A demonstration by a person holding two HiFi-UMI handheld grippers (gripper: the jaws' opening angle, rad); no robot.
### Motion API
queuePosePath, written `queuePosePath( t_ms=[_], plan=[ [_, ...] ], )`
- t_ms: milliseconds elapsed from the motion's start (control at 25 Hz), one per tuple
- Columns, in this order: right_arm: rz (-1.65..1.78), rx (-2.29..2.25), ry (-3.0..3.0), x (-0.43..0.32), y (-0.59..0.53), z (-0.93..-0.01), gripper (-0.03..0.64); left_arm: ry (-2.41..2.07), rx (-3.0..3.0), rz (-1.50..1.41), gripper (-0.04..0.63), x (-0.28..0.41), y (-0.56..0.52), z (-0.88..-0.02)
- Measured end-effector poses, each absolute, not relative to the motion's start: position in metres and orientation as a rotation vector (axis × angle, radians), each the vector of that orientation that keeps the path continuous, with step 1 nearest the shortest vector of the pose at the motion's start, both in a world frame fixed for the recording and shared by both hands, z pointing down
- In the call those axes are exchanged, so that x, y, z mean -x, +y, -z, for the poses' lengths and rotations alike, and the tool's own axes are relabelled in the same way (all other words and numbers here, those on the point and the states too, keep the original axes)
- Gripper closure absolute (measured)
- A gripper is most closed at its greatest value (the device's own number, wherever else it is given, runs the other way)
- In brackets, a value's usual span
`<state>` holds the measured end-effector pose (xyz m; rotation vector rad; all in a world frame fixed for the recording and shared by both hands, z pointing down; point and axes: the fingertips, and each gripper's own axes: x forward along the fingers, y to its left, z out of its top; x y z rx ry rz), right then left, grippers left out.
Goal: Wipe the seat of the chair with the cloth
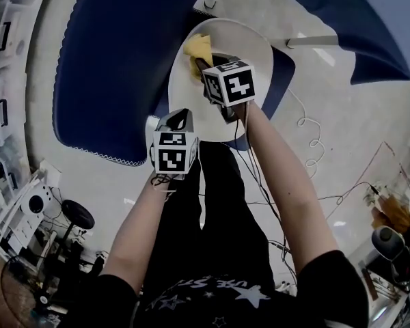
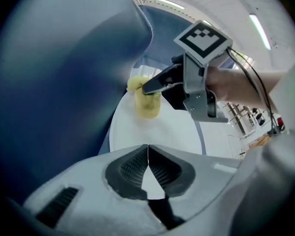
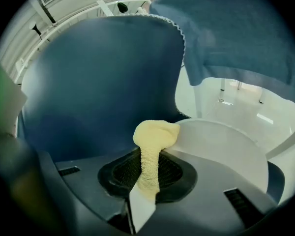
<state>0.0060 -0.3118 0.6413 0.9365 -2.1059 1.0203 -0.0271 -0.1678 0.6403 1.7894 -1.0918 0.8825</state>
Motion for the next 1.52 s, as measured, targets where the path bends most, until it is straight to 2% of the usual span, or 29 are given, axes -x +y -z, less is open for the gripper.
queuePosePath(
  t_ms=[280, 680, 1520],
  plan=[
    [-1.012, -0.841, -2.077, 0.027, -0.301, -0.669, 0.549, -1.077, -1.783, -0.91, 0.575, 0.035, -0.159, -0.647],
    [-1.06, -0.982, -1.974, -0.009, -0.291, -0.678, 0.549, -0.999, -1.843, -0.931, 0.575, 0.029, -0.16, -0.649],
    [-1.174, -1.299, -1.724, -0.192, -0.22, -0.684, 0.548, -0.919, -1.982, -1.033, 0.575, -0.029, -0.163, -0.644]
  ],
)
